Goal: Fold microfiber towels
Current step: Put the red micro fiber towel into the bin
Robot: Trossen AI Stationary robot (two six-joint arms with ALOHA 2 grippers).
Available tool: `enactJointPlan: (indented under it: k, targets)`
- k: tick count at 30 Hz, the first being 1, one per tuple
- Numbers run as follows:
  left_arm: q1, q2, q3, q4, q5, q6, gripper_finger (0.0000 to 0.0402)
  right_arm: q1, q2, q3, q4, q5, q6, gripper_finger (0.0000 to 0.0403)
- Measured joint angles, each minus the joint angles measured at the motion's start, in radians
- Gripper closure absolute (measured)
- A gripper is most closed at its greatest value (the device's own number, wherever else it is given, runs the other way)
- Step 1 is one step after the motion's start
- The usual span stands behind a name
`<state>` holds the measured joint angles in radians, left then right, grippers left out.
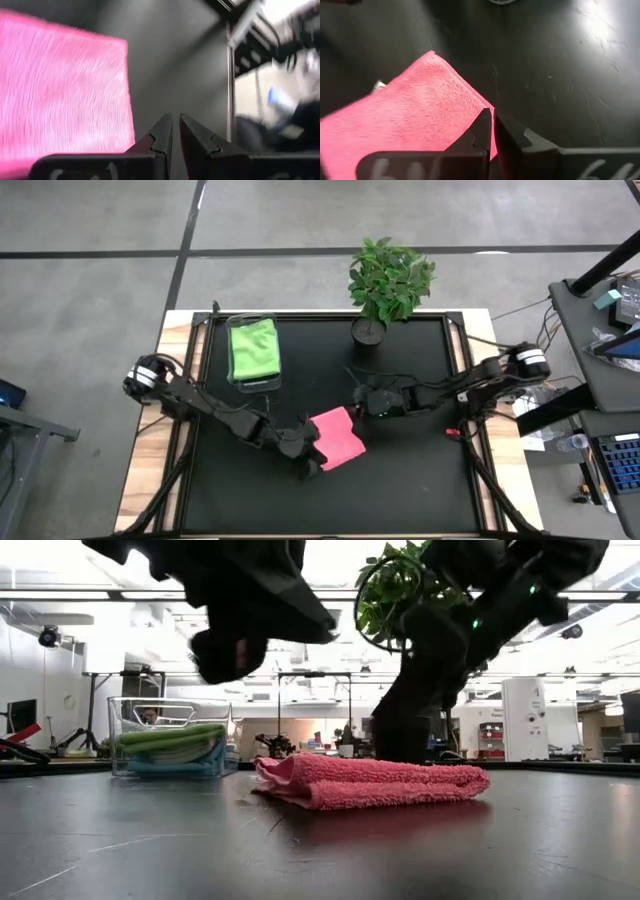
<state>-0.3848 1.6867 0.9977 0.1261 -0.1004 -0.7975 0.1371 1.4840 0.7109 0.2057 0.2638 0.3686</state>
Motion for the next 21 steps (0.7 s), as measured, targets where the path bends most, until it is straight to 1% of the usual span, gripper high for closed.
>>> enactJointPlan:
  k: [3, 5, 7, 8, 11, 14, 15, 19, 21]
  targets:
    - [0.006, -0.007, -0.002, -0.062, -0.004, -0.274, 0.0382, 0.007, -0.072, 0.0, -0.101, -0.02, 0.077, 0.0376]
    - [0.009, -0.005, -0.012, -0.099, -0.005, -0.481, 0.0382, 0.009, -0.11, 0.0, -0.163, -0.06, 0.139, 0.0358]
    - [0.009, 0.0, -0.031, -0.098, -0.005, -0.623, 0.0381, 0.014, -0.128, -0.002, -0.211, -0.085, 0.182, 0.0334]
    - [0.004, 0.0, -0.043, -0.1, -0.006, -0.671, 0.0381, 0.017, -0.134, -0.004, -0.226, -0.088, 0.198, 0.032]
    - [-0.003, 0.0, -0.071, -0.088, -0.005, -0.763, 0.0367, 0.022, -0.132, -0.008, -0.254, -0.089, 0.214, 0.0275]
    - [-0.003, 0.0, -0.094, -0.092, -0.023, -0.8, 0.0337, 0.022, -0.112, -0.008, -0.259, -0.092, 0.214, 0.0227]
    - [-0.003, 0.0, -0.104, -0.091, -0.045, -0.82, 0.0324, 0.022, -0.102, -0.008, -0.256, -0.093, 0.214, 0.0211]
    - [-0.001, -0.001, -0.144, -0.093, -0.164, -0.923, 0.0267, 0.021, -0.059, -0.008, -0.25, -0.16, 0.215, 0.0157]
    - [-0.001, -0.001, -0.152, -0.089, -0.194, -0.945, 0.0238, 0.022, -0.039, -0.006, -0.249, -0.183, 0.217, 0.0135]
